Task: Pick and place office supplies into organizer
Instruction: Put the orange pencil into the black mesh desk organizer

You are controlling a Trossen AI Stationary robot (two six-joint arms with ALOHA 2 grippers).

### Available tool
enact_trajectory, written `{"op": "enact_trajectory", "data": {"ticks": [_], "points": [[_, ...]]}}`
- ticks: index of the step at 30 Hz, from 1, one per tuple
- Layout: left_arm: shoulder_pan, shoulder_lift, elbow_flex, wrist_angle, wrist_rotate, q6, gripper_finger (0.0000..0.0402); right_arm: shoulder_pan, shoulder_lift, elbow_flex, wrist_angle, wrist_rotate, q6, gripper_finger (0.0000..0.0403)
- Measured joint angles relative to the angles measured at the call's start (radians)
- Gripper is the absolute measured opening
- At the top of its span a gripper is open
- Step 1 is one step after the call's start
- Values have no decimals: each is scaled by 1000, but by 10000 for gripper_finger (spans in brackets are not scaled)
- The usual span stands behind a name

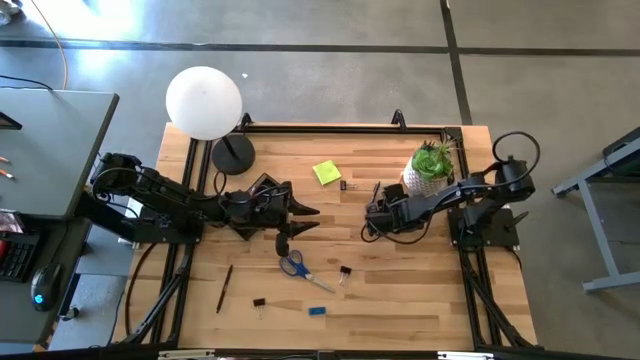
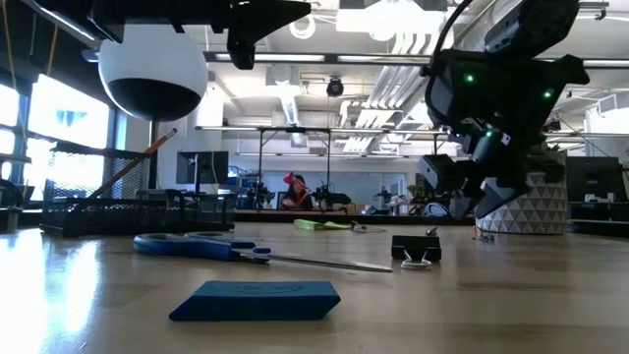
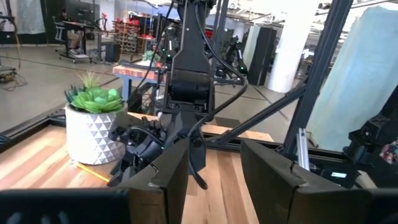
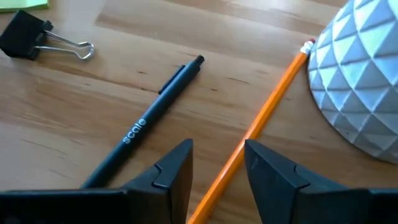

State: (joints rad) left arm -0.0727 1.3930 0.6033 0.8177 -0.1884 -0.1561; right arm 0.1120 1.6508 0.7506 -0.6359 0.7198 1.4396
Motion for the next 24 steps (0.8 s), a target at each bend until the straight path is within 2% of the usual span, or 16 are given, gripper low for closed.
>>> {"op": "enact_trajectory", "data": {"ticks": [12, 18, 24], "points": [[0, 0, 0, -49, 56, -10, 136, -27, 0, 0, -10, -60, 134, 138], [0, 0, 0, -47, 93, -9, 136, -22, 24, 0, 6, -40, 187, 138], [0, -2, 0, -17, 145, -8, 136, 32, 155, 3, 83, 48, 221, 138]]}}
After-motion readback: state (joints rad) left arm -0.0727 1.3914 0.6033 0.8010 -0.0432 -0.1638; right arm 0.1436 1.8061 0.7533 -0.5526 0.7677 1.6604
